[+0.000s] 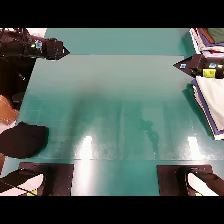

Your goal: Fold the shirts.

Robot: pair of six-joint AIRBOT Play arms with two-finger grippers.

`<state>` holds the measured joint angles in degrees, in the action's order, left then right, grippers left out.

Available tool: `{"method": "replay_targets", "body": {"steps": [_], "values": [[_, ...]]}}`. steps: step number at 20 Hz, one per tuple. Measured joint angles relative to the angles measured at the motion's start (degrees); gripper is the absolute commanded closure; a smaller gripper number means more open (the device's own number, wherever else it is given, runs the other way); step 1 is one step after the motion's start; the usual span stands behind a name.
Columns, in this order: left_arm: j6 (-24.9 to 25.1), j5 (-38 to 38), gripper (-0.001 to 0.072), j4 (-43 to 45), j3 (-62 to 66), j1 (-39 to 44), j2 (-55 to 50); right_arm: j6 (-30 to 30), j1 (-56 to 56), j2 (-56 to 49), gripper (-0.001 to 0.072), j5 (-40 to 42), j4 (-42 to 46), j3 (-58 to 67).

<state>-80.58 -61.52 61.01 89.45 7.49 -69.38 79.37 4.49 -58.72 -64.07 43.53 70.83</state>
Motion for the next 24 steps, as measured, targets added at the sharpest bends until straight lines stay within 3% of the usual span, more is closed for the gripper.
{"method": "replay_targets", "body": {"steps": [3,5,10,11,12,13,17,23,24], "values": [[-0.02,1.16,0.0681,0.37,0.0,-0.33,0.55,-0.02,0.0,0.0,0.0693,-0.22,0.0,0.0],[-0.02,-2.29,0.0681,3.28,-0.04,-1.49,1.95,-0.02,0.0,0.0,0.0693,-0.33,0.0,0.0],[-0.15,-14.01,0.0677,20.04,-6.62,-8.13,10.78,-0.02,0.0,0.0,0.0693,-0.37,0.04,0.0],[-0.37,-16.11,0.048,23.15,-9.64,-9.92,12.83,-0.02,0.02,0.0,0.0693,-0.39,0.04,0.0],[-0.68,-17.79,0.0171,25.49,-12.87,-11.63,14.56,-0.02,0.0,0.0,0.0693,-0.39,0.04,0.0],[-1.09,-18.93,0.0102,27.47,-16.44,-13.22,16.09,-0.02,0.0,0.0,0.0693,-0.39,0.04,-0.02],[-3.21,-20.55,0.0102,32.72,-32.79,-18.12,19.43,-0.02,0.0,0.0,0.0693,-0.39,0.07,-0.02],[-6.45,-16.79,0.0106,37.27,-49.57,-20.83,20.5,-0.02,0.0,0.0,0.0693,-0.39,0.07,-0.02],[-6.91,-16.33,0.0339,37.62,-50.71,-20.98,20.59,-0.02,0.0,0.0,0.0693,-0.39,0.07,-0.02]]}}
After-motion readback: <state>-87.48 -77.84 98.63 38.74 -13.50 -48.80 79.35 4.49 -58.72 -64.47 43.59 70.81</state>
